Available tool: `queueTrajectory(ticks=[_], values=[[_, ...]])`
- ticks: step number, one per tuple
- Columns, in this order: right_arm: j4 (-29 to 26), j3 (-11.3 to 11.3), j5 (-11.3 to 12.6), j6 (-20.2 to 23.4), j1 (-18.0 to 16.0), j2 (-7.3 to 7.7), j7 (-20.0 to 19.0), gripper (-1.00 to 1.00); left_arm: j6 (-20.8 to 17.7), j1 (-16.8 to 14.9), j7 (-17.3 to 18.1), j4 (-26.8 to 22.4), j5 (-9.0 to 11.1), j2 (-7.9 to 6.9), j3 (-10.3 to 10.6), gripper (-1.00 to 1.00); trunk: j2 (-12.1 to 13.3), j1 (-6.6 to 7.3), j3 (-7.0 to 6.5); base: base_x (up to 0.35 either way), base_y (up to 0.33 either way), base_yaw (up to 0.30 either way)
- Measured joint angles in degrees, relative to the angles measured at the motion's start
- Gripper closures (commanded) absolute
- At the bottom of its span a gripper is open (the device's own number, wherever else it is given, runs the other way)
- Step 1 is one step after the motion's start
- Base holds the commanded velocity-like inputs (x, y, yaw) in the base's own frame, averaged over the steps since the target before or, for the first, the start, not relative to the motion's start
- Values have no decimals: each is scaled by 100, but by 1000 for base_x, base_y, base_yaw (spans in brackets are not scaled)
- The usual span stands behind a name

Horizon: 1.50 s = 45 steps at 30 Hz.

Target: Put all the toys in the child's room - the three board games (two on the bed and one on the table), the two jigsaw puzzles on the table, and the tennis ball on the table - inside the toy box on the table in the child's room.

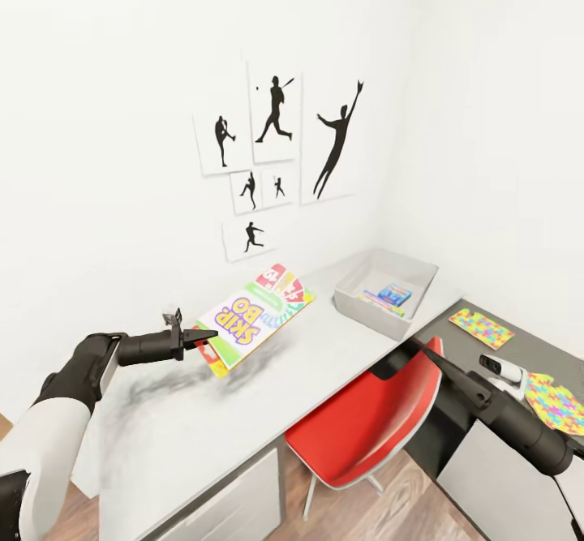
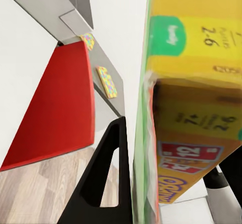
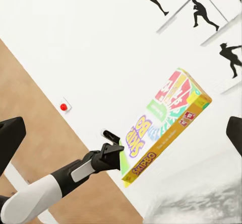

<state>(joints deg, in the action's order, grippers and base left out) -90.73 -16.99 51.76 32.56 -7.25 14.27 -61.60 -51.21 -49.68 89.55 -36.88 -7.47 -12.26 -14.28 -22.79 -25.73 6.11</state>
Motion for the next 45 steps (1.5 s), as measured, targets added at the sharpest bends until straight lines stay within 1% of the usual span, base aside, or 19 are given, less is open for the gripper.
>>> queueTrajectory(ticks=[4, 7, 12, 16, 21, 29, 33, 34, 36, 38, 40, 41, 42, 43, 44, 45], values=[[1, -4, 2, 5, 0, -10, 107, -100, -1, 0, 0, 0, -3, 0, 1, 100, 0, 0, 0, 164, -244, -1], [2, -1, 1, 20, 0, 1, 184, -100, 3, 0, 0, -4, 5, 0, 5, 100, 0, -2, -1, 47, -72, 0], [0, -3, 0, 8, 0, -15, 188, -100, 4, -1, 0, -7, 10, 0, 0, 100, 0, -2, -27, 9, -45, 0], [0, -11, 6, 5, 0, 5, 179, -100, 24, 0, 0, -7, 10, 0, 2, 100, 0, -2, -49, 1, -142, 0], [-4, -13, 8, 5, 0, 11, 180, -100, 159, 0, 0, -7, 21, 0, 1, 100, 0, -2, -54, 0, -157, 0], [1, -9, 2, 11, 0, 7, 214, -100, 188, 0, 0, -8, 24, 5, -1, 100, 0, -2, -55, 0, -51, 0], [-8, 0, -30, 47, 0, -3, 376, -100, 188, 0, 0, -7, 24, 8, -1, 100, 0, -2, -55, 0, -193, 0], [-16, 8, -74, 60, -3, -1, 518, -100, 188, 0, 0, -7, 24, 13, -1, 100, 0, -2, -55, 0, -257, 0], [-27, 7, -175, 122, -14, 6, 962, -100, 192, 0, 0, -7, 19, 30, 0, 100, 0, -2, -55, 0, -236, 0], [-30, -4, -223, 349, -36, 0, 1590, -100, 195, 0, 0, -15, 17, 38, -1, 100, 0, -2, -55, 0, -115, 0], [-36, -44, -238, 678, -64, 23, 2308, -100, 197, 0, 0, -21, 17, 44, -1, 100, 0, -2, -55, 0, -47, 0], [-37, -119, -238, 823, -70, 32, 2604, -100, 195, 0, 0, -23, 16, 44, -4, 100, 0, -2, -55, 0, -29, 0], [-38, -181, -232, 882, -70, 36, 2720, -100, 195, 0, 0, -23, 16, 44, -5, 100, 0, -2, -55, 0, -19, 0], [-31, -339, -223, 970, -68, 41, 2866, -100, 193, 0, 0, -24, 15, 44, -7, 100, 0, -2, -55, 0, -12, 0], [-26, -529, -202, 1030, -57, 44, 2933, -100, 191, 0, 0, -25, 15, 46, -10, 100, 0, -2, -55, 0, -8, 0], [-25, -718, -188, 1068, -43, 37, 2911, -100, 193, 0, 0, -25, 16, 48, -13, 100, 0, -2, -55, 0, -5, 0]])
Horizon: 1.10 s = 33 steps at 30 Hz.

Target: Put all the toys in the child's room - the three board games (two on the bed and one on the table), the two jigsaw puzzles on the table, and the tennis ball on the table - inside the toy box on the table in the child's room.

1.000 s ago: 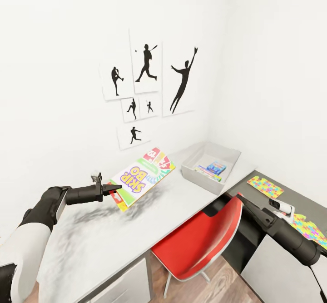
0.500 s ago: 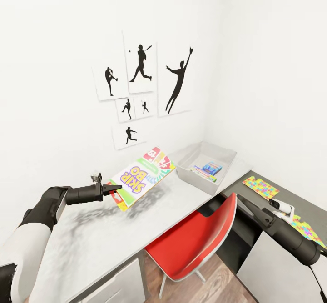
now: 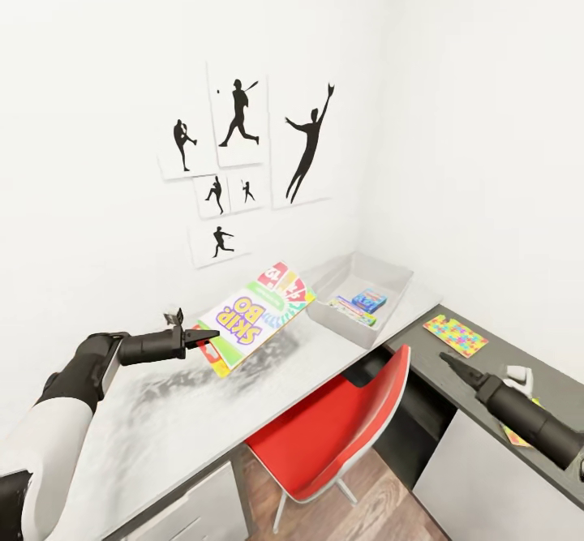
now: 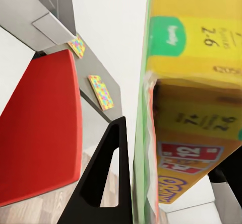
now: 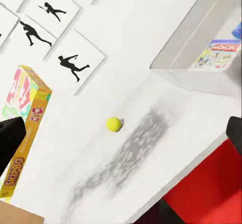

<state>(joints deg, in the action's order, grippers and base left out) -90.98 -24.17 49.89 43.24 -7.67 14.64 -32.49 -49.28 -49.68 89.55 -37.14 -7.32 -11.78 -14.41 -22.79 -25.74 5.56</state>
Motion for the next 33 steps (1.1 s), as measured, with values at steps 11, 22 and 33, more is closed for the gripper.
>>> queueTrajectory(ticks=[11, 22, 33], values=[[-5, -420, -47, -16, 34, -73, -684, -100, -3, 0, 0, -3, 1, -17, 71, 100, 0, 0, -54, 0, -1, 0], [2, -445, -49, -18, 35, -21, -733, -100, -7, 2, -1, -269, 19, 6, 73, 100, 1, 0, -114, 0, -2, 0], [-2, -452, -49, -5, 37, -16, -741, -100, 3, 5, -1, -312, 17, 8, 77, 100, 0, 0, -127, 0, -245, -85]])
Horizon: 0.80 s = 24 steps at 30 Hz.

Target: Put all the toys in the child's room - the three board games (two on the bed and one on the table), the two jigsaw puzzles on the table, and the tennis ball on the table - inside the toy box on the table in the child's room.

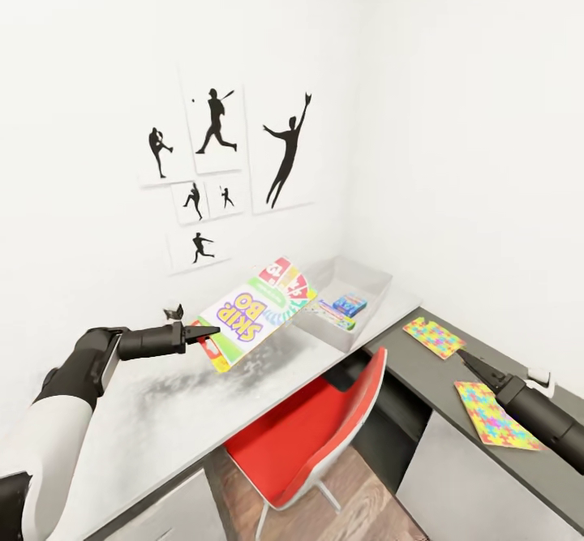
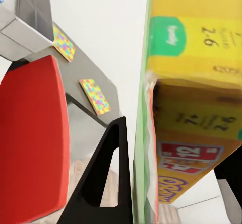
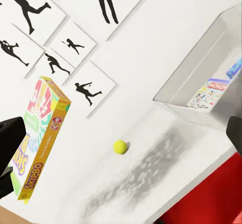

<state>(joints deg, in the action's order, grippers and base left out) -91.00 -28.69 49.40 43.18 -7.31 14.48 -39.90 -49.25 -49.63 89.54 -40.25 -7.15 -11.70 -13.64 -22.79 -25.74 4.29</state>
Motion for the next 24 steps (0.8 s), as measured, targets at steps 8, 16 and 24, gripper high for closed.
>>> queueTrajectory(ticks=[8, 16, 24], values=[[0, 8, 0, 6, 0, -11, 5, -100, -1, 3, 0, -1, -3, -2, -9, 100, -1, 2, -32, 88, -282, -243], [4, 44, 0, -3, -1, -57, 22, -100, 3, 4, 0, -5, 9, -8, -14, 100, 0, 1, -41, 147, -53, -45], [4, 49, 0, -3, -1, -60, 40, -100, 9, 2, 0, -4, 8, -11, -19, 100, -1, 3, -42, 246, -1, -15]])
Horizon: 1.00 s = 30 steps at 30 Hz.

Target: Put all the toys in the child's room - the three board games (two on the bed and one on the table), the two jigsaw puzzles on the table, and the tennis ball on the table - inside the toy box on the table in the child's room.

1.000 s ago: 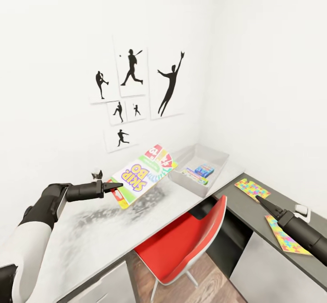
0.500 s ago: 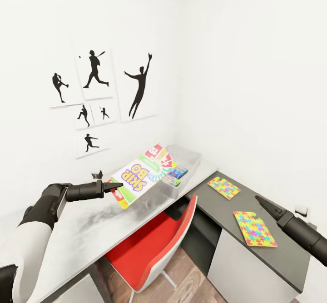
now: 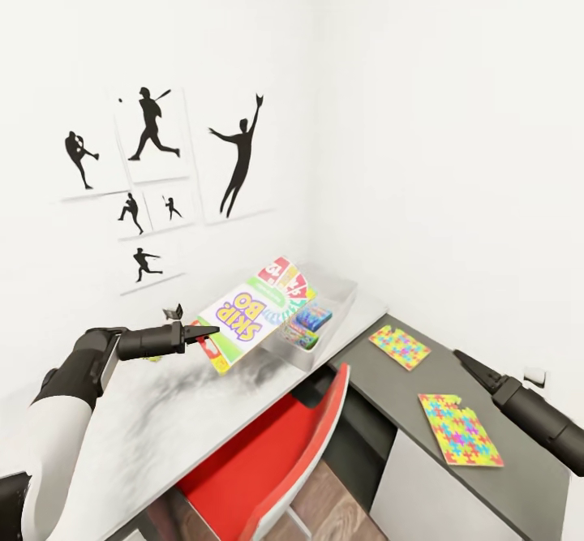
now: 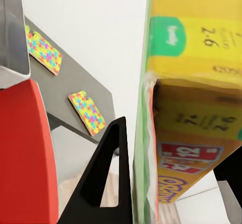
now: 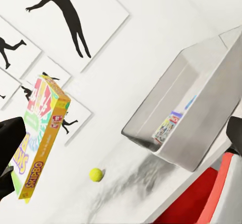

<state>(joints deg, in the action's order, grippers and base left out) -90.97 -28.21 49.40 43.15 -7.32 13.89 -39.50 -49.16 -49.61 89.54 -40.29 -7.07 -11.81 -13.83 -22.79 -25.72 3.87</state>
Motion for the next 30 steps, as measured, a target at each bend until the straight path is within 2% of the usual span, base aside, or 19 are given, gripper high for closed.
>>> queueTrajectory(ticks=[11, 18, 22, 30], values=[[0, 5, 0, 0, 0, 0, 1, -100, -2, 2, 0, 0, -4, 0, -10, 100, 0, 0, -35, 314, -7, -85], [-1, 6, -1, 0, 0, -8, 2, -100, -4, 3, 0, 1, -7, -1, -10, 100, 1, -1, -36, 268, -167, -3], [-3, 13, -2, 0, 0, -9, 3, -100, -8, 2, 0, 2, -9, -1, 1, 100, 2, -3, -36, 107, -262, 0], [-1, 30, 0, 0, 1, -4, 2, -100, -5, 1, 0, 1, 0, 0, 0, 100, 1, -2, -44, 65, -99, -48]])
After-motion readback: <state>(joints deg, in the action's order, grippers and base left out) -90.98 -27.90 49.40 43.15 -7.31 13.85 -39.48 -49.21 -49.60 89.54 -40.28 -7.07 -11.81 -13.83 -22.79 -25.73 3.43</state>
